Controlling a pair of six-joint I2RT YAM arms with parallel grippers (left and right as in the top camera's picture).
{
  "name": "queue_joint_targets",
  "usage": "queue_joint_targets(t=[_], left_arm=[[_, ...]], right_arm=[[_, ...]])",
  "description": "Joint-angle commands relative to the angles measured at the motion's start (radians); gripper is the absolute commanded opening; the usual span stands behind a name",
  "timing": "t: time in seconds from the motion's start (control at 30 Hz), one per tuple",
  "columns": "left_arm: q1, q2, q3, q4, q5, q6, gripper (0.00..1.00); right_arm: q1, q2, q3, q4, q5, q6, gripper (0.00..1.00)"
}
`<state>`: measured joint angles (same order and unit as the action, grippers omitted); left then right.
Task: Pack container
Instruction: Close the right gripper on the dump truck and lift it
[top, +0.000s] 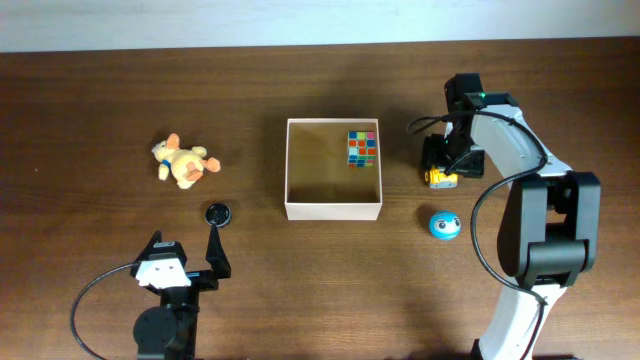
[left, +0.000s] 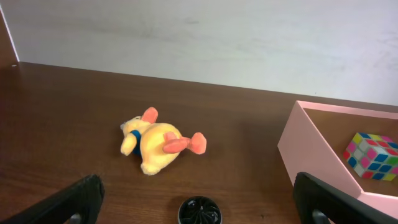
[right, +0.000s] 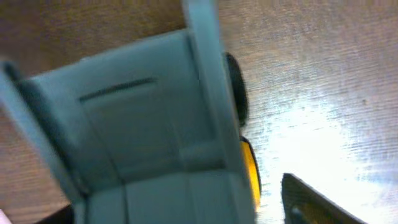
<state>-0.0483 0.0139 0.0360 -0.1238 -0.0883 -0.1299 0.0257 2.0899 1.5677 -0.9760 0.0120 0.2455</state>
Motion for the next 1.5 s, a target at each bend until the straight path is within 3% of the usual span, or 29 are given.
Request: queue_joint_targets(t=[0.0, 0.43, 0.53, 0.67, 0.87, 1.0, 1.47], left_arm=[[0.003, -0.008, -0.005, 0.002, 0.011, 0.016, 0.99], [0.003, -0.008, -0.005, 0.002, 0.011, 0.016, 0.99], [0.003, -0.008, -0.005, 0.002, 0.011, 0.016, 0.99], [0.003, -0.008, -0.005, 0.002, 0.011, 0.016, 0.99], [0.003, -0.008, -0.005, 0.002, 0.011, 0.016, 0.99], [0.003, -0.008, -0.005, 0.002, 0.011, 0.016, 0.99], [0.003, -0.008, -0.005, 0.002, 0.011, 0.016, 0.99]], right_arm=[[0.001, -0.006, -0.005, 0.009, -0.017, -0.008, 0.71], [0.000, -0.006, -0.005, 0.082, -0.031, -0.183, 0.72], [0.000, -0.006, -0.005, 0.079, -0.031, -0.187, 0.70], [0.000, -0.006, -0.005, 0.075, -0.031, -0.186, 0.60], [0.000, -0.006, -0.005, 0.075, -0.031, -0.186, 0.58], [0.000, -0.006, -0.005, 0.075, -0.032, -0.186, 0.47], [0.000, -0.007, 0.042, 0.047, -0.095, -0.186, 0.47]])
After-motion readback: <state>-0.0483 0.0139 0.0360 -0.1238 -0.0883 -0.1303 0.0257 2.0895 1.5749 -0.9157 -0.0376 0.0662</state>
